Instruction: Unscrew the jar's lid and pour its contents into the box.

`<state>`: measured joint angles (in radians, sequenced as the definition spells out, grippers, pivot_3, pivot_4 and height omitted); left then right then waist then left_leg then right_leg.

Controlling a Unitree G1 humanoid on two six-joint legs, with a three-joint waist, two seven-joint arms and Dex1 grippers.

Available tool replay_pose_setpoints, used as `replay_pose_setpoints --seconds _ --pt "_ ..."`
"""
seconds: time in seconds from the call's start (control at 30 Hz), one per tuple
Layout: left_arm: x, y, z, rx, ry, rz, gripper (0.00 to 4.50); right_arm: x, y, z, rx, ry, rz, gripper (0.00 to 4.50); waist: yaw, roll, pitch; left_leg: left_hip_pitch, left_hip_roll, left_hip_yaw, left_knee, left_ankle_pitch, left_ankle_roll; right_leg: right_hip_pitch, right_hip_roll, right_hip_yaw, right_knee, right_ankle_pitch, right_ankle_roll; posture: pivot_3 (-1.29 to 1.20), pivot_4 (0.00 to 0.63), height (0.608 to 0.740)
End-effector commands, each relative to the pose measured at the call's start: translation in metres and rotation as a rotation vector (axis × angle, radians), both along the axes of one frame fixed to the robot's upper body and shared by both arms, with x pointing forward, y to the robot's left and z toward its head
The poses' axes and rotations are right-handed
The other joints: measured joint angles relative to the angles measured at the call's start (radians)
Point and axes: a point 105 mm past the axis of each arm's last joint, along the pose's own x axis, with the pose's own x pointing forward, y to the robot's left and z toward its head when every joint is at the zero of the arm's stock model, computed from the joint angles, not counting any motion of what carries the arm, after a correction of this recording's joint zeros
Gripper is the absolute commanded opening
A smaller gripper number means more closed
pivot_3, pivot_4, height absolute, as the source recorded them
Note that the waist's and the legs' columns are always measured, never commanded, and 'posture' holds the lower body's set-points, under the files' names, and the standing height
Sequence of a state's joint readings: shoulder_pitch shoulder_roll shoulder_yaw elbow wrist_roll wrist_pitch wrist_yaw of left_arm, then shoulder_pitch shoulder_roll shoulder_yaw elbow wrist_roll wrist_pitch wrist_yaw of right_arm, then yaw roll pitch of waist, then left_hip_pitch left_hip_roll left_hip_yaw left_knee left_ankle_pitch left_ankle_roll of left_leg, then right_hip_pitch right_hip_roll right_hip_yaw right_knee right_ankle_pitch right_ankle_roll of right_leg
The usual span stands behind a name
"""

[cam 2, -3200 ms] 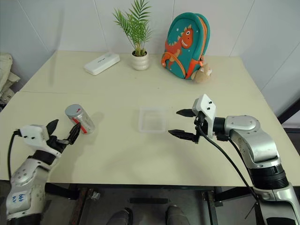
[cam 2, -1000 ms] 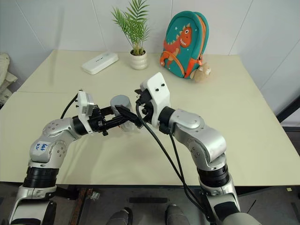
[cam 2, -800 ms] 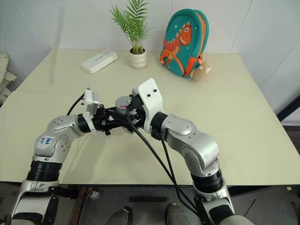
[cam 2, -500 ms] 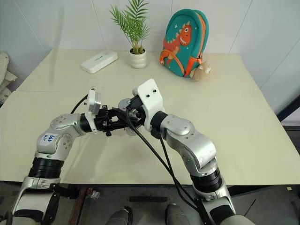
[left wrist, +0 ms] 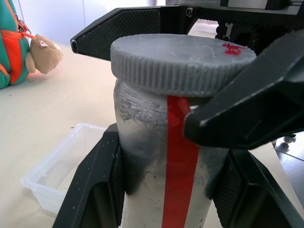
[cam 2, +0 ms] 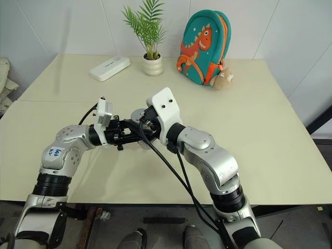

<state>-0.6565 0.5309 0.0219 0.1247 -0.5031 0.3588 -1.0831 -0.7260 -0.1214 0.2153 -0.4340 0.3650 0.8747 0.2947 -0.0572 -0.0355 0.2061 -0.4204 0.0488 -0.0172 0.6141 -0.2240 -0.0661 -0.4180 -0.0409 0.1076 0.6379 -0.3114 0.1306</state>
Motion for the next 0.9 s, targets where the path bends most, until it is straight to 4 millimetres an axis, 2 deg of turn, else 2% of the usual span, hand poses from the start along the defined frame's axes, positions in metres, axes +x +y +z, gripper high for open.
replay_pose_setpoints --seconds 0.03,0.13,0.27,0.47,0.77,0.9 --pt "-0.001 0.004 0.009 -0.003 -0.052 0.007 1.94 -0.011 0.002 0.013 0.027 -0.056 0.046 4.5 0.0 0.0 0.0 0.0 0.0 0.0 0.0 0.0 0.0 0.0 0.0 0.0 0.0 0.0 0.0 0.0 0.15 0.74" --pt "0.0 0.006 0.009 -0.001 -0.055 0.016 1.94 -0.015 0.003 0.016 0.04 -0.065 0.063 3.89 0.0 0.0 0.0 0.0 0.0 0.0 0.0 0.0 0.0 0.0 0.0 0.0 0.0 0.0 0.0 0.0 0.15 0.74" --pt "0.0 0.007 0.008 0.0 -0.056 0.023 1.94 -0.017 0.003 0.016 0.042 -0.065 0.083 2.59 0.0 0.0 0.0 0.0 0.0 0.0 0.0 0.0 0.0 0.0 0.0 0.0 0.0 0.0 0.0 0.0 0.15 0.74" --pt "0.001 0.007 0.009 0.0 -0.06 0.024 1.94 -0.021 0.006 0.017 0.043 -0.067 0.131 2.57 0.0 0.0 0.0 0.0 0.0 0.0 0.0 0.0 0.0 0.0 0.0 0.0 0.0 0.0 0.0 0.0 0.15 0.74" --pt "-0.001 0.011 0.002 0.043 -0.037 -0.044 1.94 -0.043 0.009 0.01 -0.034 -0.062 0.403 2.57 0.0 0.0 0.0 0.0 0.0 0.0 0.0 0.0 0.0 0.0 0.0 0.0 0.0 0.0 0.0 0.0 0.15 0.74" --pt "0.0 0.012 -0.001 0.062 -0.033 -0.068 1.94 -0.047 0.008 0.006 -0.091 -0.078 0.496 2.57 0.001 0.0 0.0 0.0 0.0 0.0 0.0 0.0 0.0 0.0 0.0 0.0 0.0 0.0 0.0 0.0 0.15 0.74"
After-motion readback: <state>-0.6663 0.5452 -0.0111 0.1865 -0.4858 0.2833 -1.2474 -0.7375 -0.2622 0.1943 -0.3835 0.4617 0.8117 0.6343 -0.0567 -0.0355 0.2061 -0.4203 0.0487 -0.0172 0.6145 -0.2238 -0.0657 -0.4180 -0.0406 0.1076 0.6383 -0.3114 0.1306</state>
